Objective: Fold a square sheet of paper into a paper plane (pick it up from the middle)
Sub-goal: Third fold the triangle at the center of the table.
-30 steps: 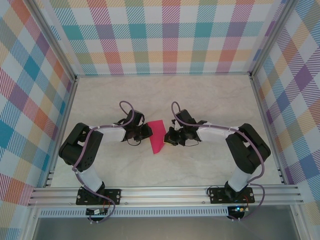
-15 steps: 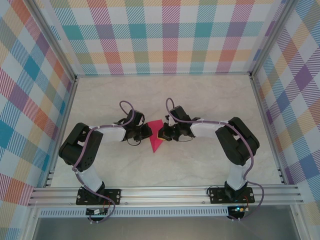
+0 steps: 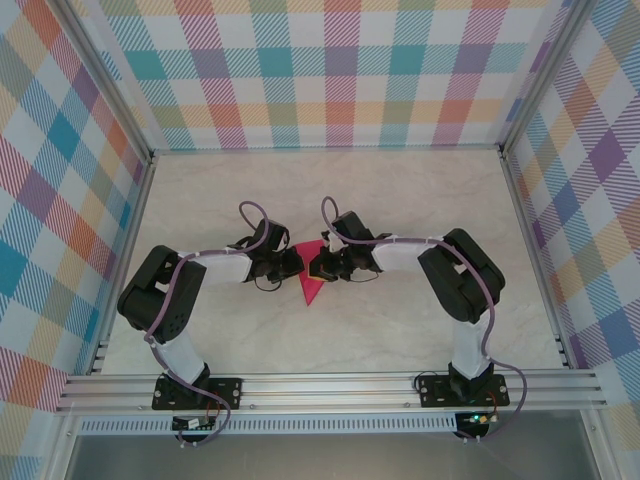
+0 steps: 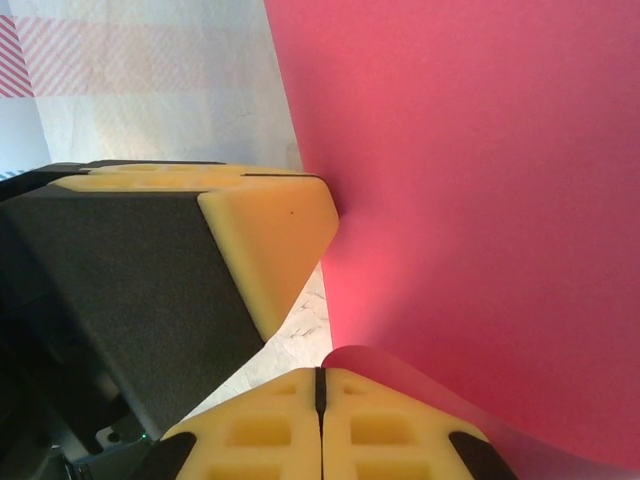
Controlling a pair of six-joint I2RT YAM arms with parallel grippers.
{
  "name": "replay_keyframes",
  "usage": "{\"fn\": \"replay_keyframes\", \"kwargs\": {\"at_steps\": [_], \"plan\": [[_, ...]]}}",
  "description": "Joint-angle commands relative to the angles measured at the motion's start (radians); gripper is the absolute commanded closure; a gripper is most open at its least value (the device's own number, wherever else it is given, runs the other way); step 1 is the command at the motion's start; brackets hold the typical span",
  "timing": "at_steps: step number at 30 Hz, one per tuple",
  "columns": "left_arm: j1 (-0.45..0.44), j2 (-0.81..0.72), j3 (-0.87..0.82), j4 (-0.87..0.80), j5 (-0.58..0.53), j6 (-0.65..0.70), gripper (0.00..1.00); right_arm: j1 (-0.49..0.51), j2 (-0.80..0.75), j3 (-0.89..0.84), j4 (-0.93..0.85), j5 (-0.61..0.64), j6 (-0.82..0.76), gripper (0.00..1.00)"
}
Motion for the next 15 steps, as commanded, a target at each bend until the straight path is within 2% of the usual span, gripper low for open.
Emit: {"fn": "replay_keyframes", "kwargs": {"at_steps": [1,15], "plan": [[-0.013,-0.007,0.009,-0.053,-0.018,0.018,0.89,0.004,0.030,0.028,0.014,-0.014,-0.029,0.94],[-0.017,-0.012,0.013,-0.057,-0.019,0.020,0.90,0.004,0.079,0.061,-0.003,-0.017,-0.068,0.94]]}}
